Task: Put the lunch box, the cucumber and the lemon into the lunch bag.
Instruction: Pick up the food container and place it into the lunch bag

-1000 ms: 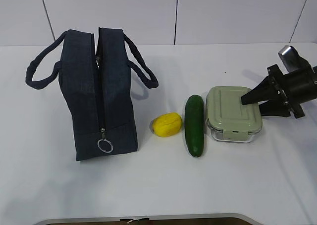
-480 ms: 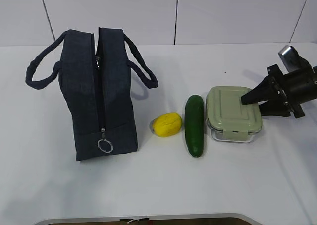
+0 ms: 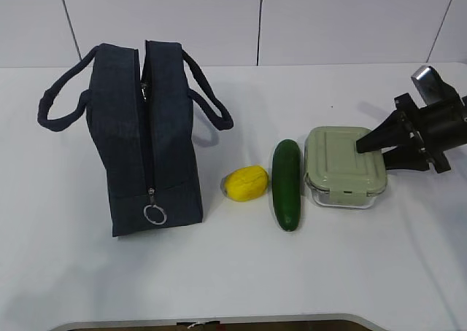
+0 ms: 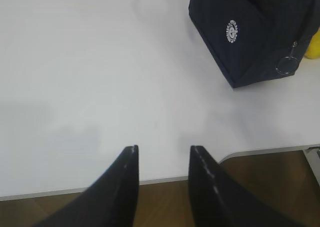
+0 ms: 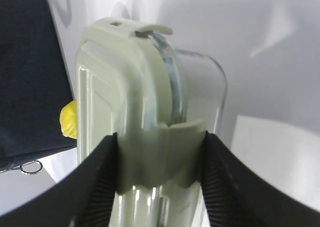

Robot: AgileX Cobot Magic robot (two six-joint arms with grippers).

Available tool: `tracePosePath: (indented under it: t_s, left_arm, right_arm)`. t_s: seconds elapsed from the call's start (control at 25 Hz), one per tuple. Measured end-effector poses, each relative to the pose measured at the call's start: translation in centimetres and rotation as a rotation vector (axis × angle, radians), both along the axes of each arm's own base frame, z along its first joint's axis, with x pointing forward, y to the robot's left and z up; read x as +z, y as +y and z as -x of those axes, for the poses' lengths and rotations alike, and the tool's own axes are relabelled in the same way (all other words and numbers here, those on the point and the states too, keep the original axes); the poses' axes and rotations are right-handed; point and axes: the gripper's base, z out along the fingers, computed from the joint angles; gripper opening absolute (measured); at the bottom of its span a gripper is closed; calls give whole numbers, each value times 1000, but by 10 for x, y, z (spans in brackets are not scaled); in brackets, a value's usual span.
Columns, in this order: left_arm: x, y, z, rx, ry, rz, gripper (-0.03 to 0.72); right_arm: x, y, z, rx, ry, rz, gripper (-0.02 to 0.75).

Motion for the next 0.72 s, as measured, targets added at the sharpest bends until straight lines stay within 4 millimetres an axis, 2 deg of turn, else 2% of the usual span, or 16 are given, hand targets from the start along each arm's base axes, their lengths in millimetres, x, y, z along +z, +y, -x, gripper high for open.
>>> tracePosePath:
  t_s: [0.72]
  left_arm:
    - [0, -2, 0, -11, -2, 17, 241]
  right_arm:
    - [8, 1, 0, -14, -20, -3, 374]
